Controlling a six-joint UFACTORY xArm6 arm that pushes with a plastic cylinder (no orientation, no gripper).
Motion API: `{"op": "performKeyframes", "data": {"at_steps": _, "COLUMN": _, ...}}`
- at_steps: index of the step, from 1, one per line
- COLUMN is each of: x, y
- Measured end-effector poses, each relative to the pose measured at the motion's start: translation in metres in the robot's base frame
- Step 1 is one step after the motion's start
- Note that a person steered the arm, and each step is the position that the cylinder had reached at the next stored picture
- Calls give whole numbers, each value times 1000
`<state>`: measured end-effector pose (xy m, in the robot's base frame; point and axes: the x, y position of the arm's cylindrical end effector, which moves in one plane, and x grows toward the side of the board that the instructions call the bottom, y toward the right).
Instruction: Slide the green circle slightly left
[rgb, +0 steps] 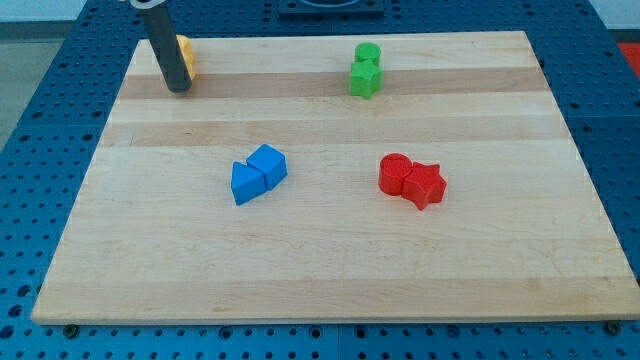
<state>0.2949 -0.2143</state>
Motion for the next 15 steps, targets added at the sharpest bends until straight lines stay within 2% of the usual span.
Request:
{"op": "performKeyframes", "data": {"at_steps": 1, "x": 8, "y": 3}}
{"op": "performKeyframes", "data": {"at_steps": 2, "x": 46, "y": 49}}
{"op": "performKeyframes", "data": {"at_steps": 3, "x": 67, "y": 120}}
{"op": "performKeyframes", "data": {"at_steps": 6, "x": 62, "y": 290}}
{"op": "performKeyframes", "data": {"at_steps": 7, "x": 38, "y": 324}}
{"op": "performKeyframes", "data": {"at_steps": 8, "x": 10, "y": 336}}
{"op": "performKeyframes", "data": {"at_steps": 10, "x": -37, "y": 313}}
{"op": "performKeyframes", "data": {"at_steps": 15, "x": -39, "y": 199}}
